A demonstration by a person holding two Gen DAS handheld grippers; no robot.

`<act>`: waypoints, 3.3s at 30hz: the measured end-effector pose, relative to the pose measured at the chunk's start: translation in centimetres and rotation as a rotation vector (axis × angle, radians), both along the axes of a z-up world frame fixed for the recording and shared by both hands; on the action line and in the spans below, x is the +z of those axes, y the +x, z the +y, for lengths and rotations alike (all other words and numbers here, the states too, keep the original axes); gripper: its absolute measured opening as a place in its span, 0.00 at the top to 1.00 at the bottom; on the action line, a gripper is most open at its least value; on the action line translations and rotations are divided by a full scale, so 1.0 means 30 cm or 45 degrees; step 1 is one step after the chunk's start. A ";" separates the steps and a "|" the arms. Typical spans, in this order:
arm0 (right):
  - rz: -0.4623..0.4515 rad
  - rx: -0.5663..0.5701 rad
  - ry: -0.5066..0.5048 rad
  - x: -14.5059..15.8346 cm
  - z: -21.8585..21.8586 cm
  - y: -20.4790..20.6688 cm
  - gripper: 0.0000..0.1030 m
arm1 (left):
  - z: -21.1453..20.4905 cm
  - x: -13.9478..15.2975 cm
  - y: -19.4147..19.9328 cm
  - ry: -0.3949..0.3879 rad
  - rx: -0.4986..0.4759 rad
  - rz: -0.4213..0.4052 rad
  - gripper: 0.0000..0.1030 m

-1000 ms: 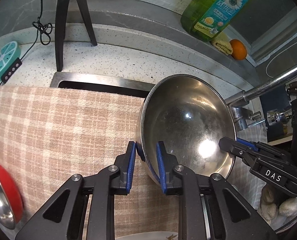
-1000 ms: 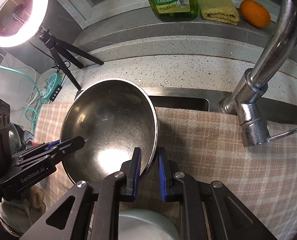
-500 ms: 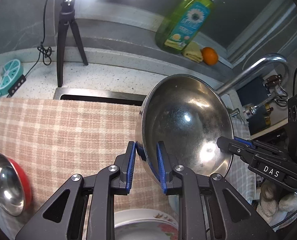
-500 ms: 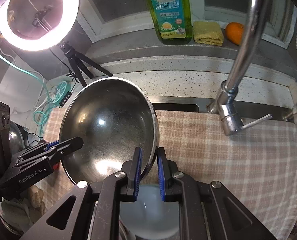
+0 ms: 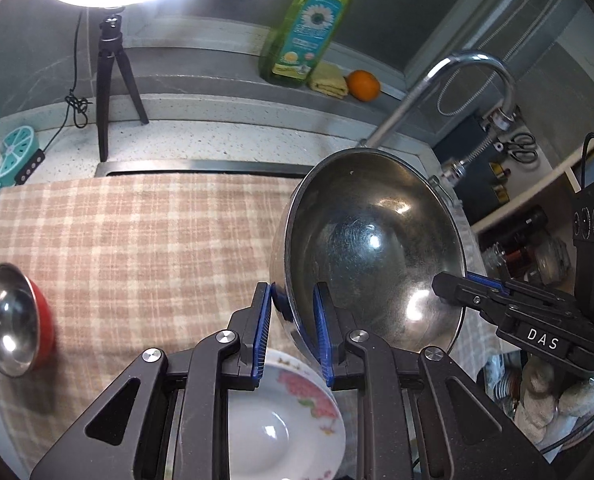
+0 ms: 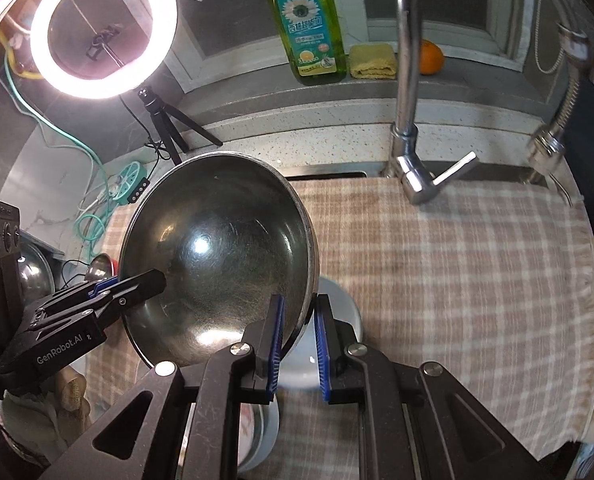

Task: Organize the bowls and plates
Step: 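Lift the steel bowl and carry it toward the plate stack, then lower the steel bowl beside the plate stack and open the right tool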

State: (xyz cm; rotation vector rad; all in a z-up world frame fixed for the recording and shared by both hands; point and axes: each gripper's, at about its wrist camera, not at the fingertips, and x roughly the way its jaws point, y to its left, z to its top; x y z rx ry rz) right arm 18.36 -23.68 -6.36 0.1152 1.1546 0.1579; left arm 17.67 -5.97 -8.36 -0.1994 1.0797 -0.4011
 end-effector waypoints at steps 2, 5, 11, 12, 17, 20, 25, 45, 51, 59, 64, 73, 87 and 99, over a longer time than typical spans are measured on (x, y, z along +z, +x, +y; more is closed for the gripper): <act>-0.004 -0.013 -0.001 0.004 -0.014 -0.045 0.87 | -0.017 0.005 -0.036 0.002 -0.022 -0.008 0.81; -0.003 -0.039 -0.001 0.004 -0.038 -0.105 0.87 | -0.042 0.005 -0.081 -0.004 -0.051 -0.012 0.81; 0.030 -0.110 0.009 -0.024 -0.114 -0.212 0.87 | -0.118 -0.017 -0.157 -0.020 -0.125 -0.003 0.81; 0.040 -0.128 0.010 -0.033 -0.131 -0.233 0.87 | -0.134 -0.026 -0.170 -0.016 -0.140 0.001 0.81; 0.065 -0.189 0.004 -0.066 -0.198 -0.312 0.87 | -0.198 -0.082 -0.214 -0.023 -0.191 0.049 0.81; 0.083 -0.212 0.003 -0.091 -0.235 -0.347 0.87 | -0.236 -0.110 -0.238 -0.016 -0.218 0.069 0.81; 0.122 -0.234 0.010 -0.141 -0.275 -0.391 0.87 | -0.271 -0.151 -0.274 -0.019 -0.229 0.101 0.81; 0.231 -0.306 0.046 -0.311 -0.352 -0.460 0.87 | -0.385 -0.276 -0.296 0.096 -0.311 0.176 0.81; 0.229 -0.304 0.043 -0.339 -0.353 -0.440 0.87 | -0.394 -0.318 -0.281 0.126 -0.306 0.199 0.81; 0.215 -0.274 0.037 -0.331 -0.345 -0.406 0.87 | -0.383 -0.326 -0.267 0.130 -0.302 0.211 0.81; 0.223 -0.252 0.026 -0.327 -0.334 -0.396 0.84 | -0.375 -0.319 -0.267 0.122 -0.296 0.223 0.81; 0.234 -0.246 0.040 -0.321 -0.337 -0.397 0.80 | -0.340 -0.288 -0.268 0.106 -0.287 0.227 0.71; 0.131 -0.269 0.065 -0.202 -0.357 -0.405 0.78 | -0.262 -0.211 -0.277 0.027 -0.265 0.179 0.71; 0.016 -0.212 0.089 -0.096 -0.309 -0.288 0.77 | -0.128 -0.158 -0.223 -0.044 -0.121 0.129 0.71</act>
